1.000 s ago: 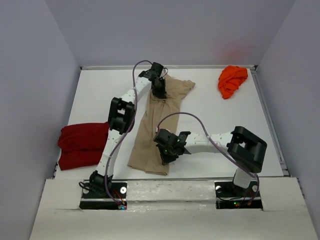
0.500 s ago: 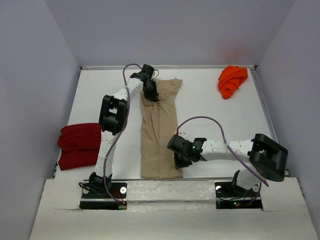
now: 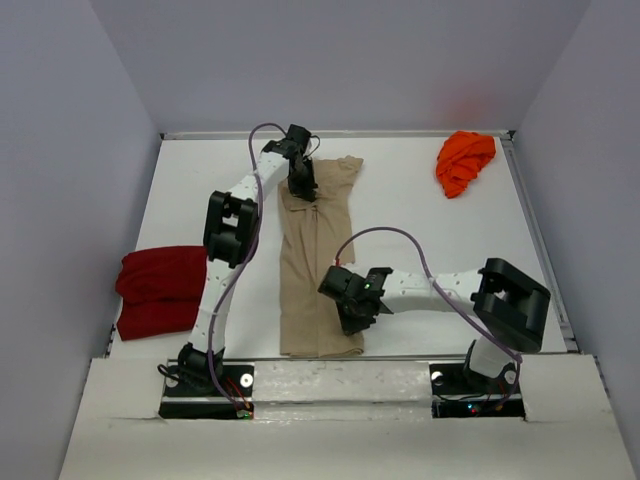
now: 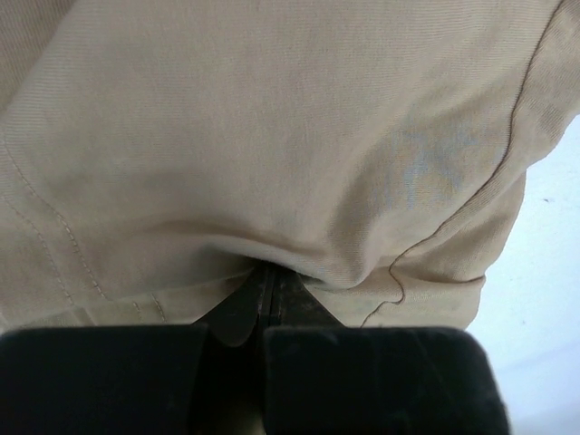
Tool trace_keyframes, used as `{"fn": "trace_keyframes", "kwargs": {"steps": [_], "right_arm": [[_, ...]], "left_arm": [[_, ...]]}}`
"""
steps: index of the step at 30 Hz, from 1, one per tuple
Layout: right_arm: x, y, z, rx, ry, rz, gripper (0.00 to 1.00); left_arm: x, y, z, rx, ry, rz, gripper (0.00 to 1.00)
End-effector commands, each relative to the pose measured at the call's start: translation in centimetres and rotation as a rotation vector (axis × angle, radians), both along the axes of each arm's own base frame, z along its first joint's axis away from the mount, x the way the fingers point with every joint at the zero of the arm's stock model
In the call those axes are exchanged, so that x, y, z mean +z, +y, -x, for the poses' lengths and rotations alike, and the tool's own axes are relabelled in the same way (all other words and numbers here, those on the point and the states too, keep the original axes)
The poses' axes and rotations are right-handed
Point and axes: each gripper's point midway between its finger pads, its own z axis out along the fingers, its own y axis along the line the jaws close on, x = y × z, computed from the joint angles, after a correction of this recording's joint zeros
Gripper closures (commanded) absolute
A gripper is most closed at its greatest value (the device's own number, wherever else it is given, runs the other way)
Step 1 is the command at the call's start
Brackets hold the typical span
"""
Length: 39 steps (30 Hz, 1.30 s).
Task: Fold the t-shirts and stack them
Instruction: Rotate the tshirt 90 degrees
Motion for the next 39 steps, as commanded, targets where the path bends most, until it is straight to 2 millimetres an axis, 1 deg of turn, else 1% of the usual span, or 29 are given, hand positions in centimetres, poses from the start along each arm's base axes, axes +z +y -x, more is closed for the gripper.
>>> {"fn": "trace_keyframes", "kwargs": {"steps": [1,2,4,5,6,7,8,9,10,11,12,14,17,19,21,22,24,25,28,29,30,32,33,34,35,36,37,38,39], "right_arm": [[-3.4,-1.8,-2.4,0.058,-0.074,0.172,0.70],[-3.1,-1.3,-3.1,0.066,-0.096,0.175,0.61],[-3.0,-1.1,-3.4,0.077,-0.105,0.185,0.55],[-2.7,-1.3,-3.8,0.068,-0.125,0.199,0.54],[-2.4,-1.3,-4.0,0.064,-0.134,0.200,0.52],[-2.2,-1.8,-3.9,0.057,-0.136,0.217,0.51],[-1.7,-2.0,-4.3,0.043,-0.158,0.221,0.48],[-1.4,-2.1,-4.4,0.037,-0.164,0.224,0.47],[-1.3,-2.3,-4.4,0.033,-0.167,0.230,0.46],[-1.1,-2.3,-4.5,0.034,-0.171,0.232,0.46],[-0.9,-2.1,-4.7,0.031,-0.176,0.231,0.45],[-0.7,-2.5,-4.8,0.020,-0.184,0.258,0.45],[0.5,-2.9,-5.5,-0.006,-0.220,0.281,0.45],[1.6,-2.5,-5.8,-0.005,-0.249,0.268,0.45],[2.2,-2.1,-5.8,0.002,-0.251,0.245,0.45],[2.0,-1.8,-5.5,0.015,-0.244,0.247,0.45],[2.0,-1.1,-5.2,0.027,-0.236,0.241,0.46],[1.9,-0.5,-4.3,0.058,-0.239,0.240,0.46],[2.0,1.4,-3.6,0.115,-0.261,0.239,0.49],[2.1,2.2,-3.1,0.152,-0.270,0.241,0.52],[2.3,3.4,-3.1,0.167,-0.275,0.232,0.67],[2.8,4.9,-2.7,0.211,-0.293,0.214,0.85],[4.0,6.3,-2.7,0.241,-0.328,0.208,0.89],[5.0,7.4,-3.0,0.252,-0.356,0.188,0.88],[6.0,7.4,-3.4,0.254,-0.375,0.203,0.87],[8.4,8.2,-4.0,0.246,-0.434,0.186,1.00],[8.8,8.1,-4.3,0.239,-0.450,0.187,1.00],[10.7,8.8,-4.7,0.232,-0.475,0.164,1.00],[11.9,8.7,-5.3,0.214,-0.509,0.173,1.00]], "left_arm": [[5.2,0.9,-0.9,0.003,-0.142,-0.063,0.96],[6.0,0.9,-1.0,0.001,-0.167,-0.065,0.93],[7.6,1.0,-1.1,0.006,-0.215,-0.080,0.89],[9.2,1.0,-1.1,0.006,-0.249,-0.077,0.87],[10.0,1.1,-1.0,0.009,-0.266,-0.080,0.84],[11.1,1.0,-0.6,0.012,-0.287,-0.090,0.82],[11.5,0.8,-0.4,0.010,-0.297,-0.086,0.70],[12.4,0.5,-0.4,0.010,-0.323,-0.079,0.61],[12.5,0.5,-0.2,0.014,-0.338,-0.098,0.51],[13.9,-0.2,0.1,0.000,-0.368,-0.086,0.41],[14.8,-0.7,0.1,-0.009,-0.396,-0.080,0.27],[16.5,-1.4,0.4,-0.022,-0.432,-0.078,0.18],[19.5,-2.2,0.6,-0.047,-0.500,-0.063,0.14],[21.9,-3.0,1.1,-0.061,-0.547,-0.042,0.14],[23.0,-3.3,1.6,-0.071,-0.570,-0.044,0.13],[23.6,-3.2,1.8,-0.070,-0.577,-0.042,0.13],[23.5,-3.1,2.2,-0.074,-0.566,-0.042,0.13],[23.3,-3.1,2.2,-0.074,-0.560,-0.045,0.13],[22.7,-3.0,2.3,-0.080,-0.549,-0.052,0.13],[22.5,-3.2,2.3,-0.083,-0.546,-0.049,0.13],[22.4,-3.3,2.3,-0.086,-0.546,-0.044,0.14],[22.0,-3.7,2.3,-0.096,-0.539,-0.038,0.14],[22.2,-3.8,2.2,-0.100,-0.542,-0.032,0.14],[22.2,-3.8,2.2,-0.100,-0.544,-0.032,0.14],[22.2,-3.9,2.2,-0.098,-0.545,-0.032,0.14],[22.3,-3.8,2.1,-0.096,-0.549,-0.033,0.14],[22.4,-3.8,2.1,-0.095,-0.549,-0.034,0.14],[22.5,-3.7,2.2,-0.095,-0.551,-0.033,0.14],[22.5,-3.8,2.2,-0.097,-0.552,-0.031,0.14]]}}
